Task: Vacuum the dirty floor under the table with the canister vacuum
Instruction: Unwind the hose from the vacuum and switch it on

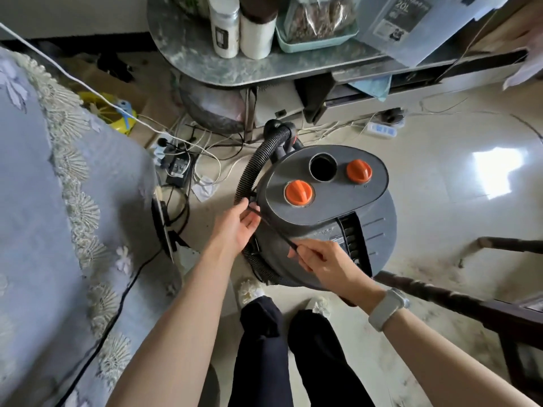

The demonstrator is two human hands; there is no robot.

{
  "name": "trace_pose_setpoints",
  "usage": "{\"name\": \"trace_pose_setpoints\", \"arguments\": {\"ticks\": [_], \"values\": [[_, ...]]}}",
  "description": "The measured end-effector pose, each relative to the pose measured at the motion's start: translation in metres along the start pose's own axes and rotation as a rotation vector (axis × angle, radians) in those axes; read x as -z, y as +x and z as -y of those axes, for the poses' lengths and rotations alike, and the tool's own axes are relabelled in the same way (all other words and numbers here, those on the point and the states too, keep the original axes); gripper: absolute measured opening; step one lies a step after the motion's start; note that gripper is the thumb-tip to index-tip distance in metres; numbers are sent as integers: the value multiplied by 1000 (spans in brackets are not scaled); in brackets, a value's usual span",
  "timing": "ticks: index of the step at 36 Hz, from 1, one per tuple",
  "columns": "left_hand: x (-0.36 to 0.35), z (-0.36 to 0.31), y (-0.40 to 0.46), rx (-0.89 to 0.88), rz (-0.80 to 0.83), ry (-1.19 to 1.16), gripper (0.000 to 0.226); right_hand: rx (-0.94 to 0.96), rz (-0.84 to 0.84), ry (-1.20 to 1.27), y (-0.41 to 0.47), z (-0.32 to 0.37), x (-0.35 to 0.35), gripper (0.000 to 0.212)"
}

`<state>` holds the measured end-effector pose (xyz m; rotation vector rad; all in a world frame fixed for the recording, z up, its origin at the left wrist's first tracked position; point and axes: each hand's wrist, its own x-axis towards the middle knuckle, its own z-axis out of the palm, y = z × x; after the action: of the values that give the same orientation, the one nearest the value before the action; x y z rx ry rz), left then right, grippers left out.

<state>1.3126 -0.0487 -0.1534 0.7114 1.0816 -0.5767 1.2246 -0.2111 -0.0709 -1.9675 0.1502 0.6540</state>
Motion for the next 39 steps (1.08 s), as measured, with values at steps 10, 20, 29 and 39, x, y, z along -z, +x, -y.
{"name": "trace_pose_setpoints", "arguments": {"ticks": [10, 20, 29, 39], "values": [[-24, 22, -100, -552, 141, 1072, 25, 7, -577, -271, -54, -19, 75, 13], [-115, 70, -154, -1223, 293, 1639, 19, 131, -884, -311, -102, -31, 185, 26], [-214, 161, -185, -955, 408, 1420, 12, 153, -951, -321, -140, -86, 303, 23], [-299, 241, -158, -748, 324, 1139, 22, 56, -967, -204, -151, -156, 375, 32]]}}
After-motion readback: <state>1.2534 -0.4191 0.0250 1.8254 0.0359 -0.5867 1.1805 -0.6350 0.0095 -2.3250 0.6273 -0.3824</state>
